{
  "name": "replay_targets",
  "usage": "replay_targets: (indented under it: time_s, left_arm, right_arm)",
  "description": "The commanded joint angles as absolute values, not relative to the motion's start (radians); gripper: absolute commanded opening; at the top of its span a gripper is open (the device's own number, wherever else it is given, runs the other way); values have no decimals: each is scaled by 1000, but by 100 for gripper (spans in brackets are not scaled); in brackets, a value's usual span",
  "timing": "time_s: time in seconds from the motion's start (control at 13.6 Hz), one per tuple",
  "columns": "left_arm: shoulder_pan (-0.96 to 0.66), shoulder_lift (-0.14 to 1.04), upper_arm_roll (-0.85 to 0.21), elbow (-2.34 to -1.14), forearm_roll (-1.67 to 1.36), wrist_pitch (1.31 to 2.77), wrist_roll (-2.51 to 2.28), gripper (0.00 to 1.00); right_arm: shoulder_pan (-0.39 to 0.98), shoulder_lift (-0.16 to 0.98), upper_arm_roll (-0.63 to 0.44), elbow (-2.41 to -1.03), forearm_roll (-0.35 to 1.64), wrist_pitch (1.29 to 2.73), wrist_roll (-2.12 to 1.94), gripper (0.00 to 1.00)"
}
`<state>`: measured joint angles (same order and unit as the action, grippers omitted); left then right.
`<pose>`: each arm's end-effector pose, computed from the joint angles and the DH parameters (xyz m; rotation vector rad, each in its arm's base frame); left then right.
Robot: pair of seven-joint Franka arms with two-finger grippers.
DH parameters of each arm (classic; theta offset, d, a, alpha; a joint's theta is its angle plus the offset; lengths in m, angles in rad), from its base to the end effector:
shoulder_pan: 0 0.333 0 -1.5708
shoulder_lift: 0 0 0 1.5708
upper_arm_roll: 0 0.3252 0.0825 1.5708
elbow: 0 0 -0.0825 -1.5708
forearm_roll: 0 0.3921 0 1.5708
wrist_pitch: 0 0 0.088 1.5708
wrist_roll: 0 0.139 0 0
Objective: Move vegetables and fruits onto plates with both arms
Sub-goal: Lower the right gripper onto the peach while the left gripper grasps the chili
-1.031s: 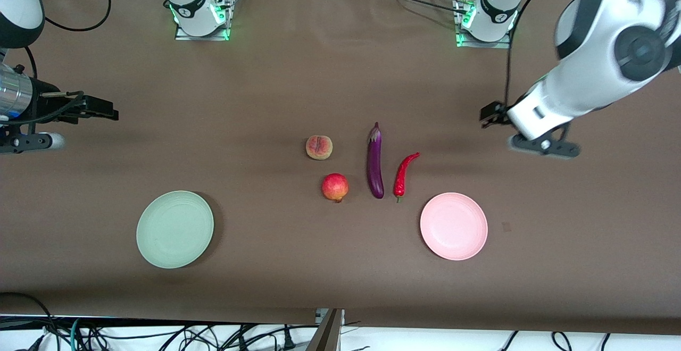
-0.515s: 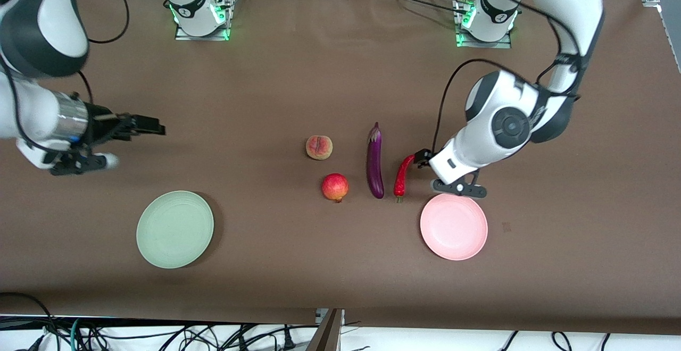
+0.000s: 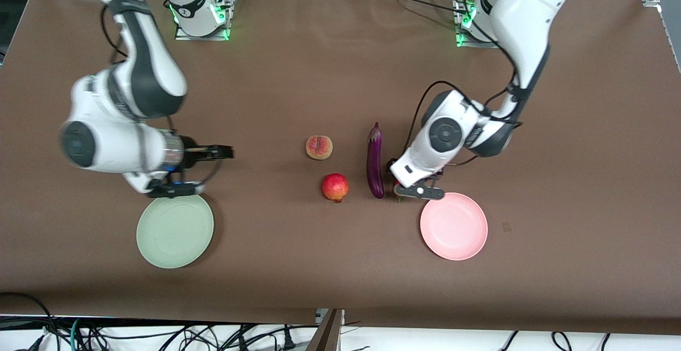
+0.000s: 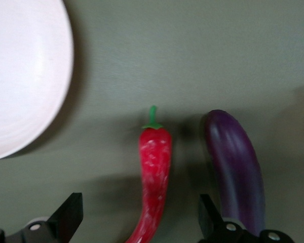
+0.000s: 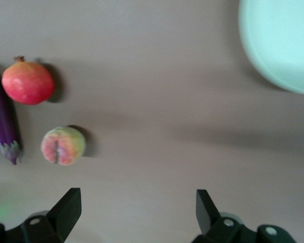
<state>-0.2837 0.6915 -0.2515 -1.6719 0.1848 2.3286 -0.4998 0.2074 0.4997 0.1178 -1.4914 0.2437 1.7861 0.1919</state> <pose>0.6053 -0.3337 0.1796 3.1179 -0.1695 -0.0313 0.6381 0.2339 0.3469 -2.8865 -0.0692 0.3919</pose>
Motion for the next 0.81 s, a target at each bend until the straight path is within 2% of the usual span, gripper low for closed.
replay_targets:
  time_s: [0.0,0.15,0.29,0.44,0.52,0.74]
  left_arm:
    - [-307,729,-241,-1657,244,2365,-569,96]
    - [-308,730,-239,-1658,244,2365,-569,49]
    - [-304,736,-238,-1658,245,2365,-565,28]
    - [-302,736,-238,-1660,245,2365,-563,18]
    - [-292,736,-238,-1660,245,2364,-554,3]
    - [-256,704,-239,-1658,244,2323,-514,3]
  right_arm:
    - [294,552,109,-1488,271,1833,267,100]
    - [346,592,109,-1490,273,1894,329,100]
    - [396,630,109,-1490,275,1980,402,100]
    - [437,669,110,-1488,276,2057,465,100]
    - [454,684,110,-1488,276,2090,486,100]
    - [485,719,110,-1488,276,2149,525,100]
